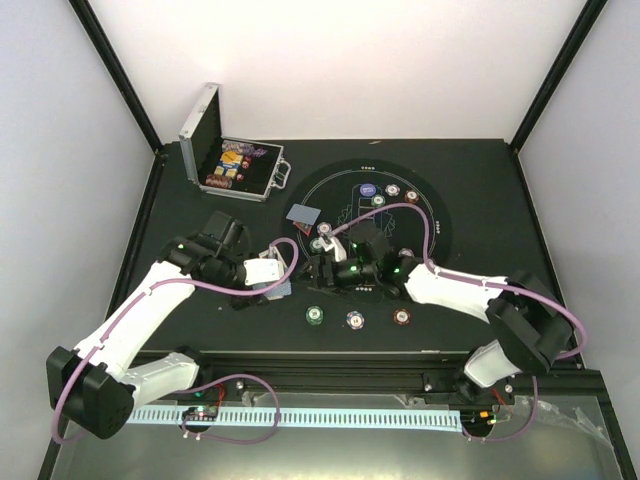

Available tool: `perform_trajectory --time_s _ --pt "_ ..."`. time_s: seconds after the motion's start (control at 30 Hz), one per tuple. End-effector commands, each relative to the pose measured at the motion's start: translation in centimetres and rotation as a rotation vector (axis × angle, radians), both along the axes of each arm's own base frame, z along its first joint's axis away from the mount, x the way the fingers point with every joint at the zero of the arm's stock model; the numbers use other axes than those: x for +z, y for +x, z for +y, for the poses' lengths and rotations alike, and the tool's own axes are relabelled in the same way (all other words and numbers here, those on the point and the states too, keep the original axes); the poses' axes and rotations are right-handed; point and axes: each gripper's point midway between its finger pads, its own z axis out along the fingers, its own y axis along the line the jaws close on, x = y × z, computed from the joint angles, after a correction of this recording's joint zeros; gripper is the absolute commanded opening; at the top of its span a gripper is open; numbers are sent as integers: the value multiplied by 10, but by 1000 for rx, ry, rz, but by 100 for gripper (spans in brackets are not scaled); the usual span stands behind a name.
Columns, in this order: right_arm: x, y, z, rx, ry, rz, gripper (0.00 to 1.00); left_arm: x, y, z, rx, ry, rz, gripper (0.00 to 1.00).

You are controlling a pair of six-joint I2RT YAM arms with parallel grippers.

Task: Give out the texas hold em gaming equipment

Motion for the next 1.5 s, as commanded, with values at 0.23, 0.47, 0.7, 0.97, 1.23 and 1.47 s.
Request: perform_trajectory --time_s 0.23,0.47,0.7,0.97,1.23,1.47 --pt "24 -5 46 53 114 -23 92 16 5 -5 2 -36 -22 1" --pt "20 -6 72 95 116 -7 91 17 5 -4 -1 -34 -28 2" --pt "-1 -4 76 94 64 19 82 18 6 -4 1 -34 -31 2" --pt "-19 -3 60 69 22 35 70 20 5 -4 1 -38 -36 2" --pt "-18 1 41 40 -9 15 58 20 6 -4 2 -38 -42 1" --pt "-4 3 34 41 -43 -33 44 19 6 -4 4 -40 -39 2"
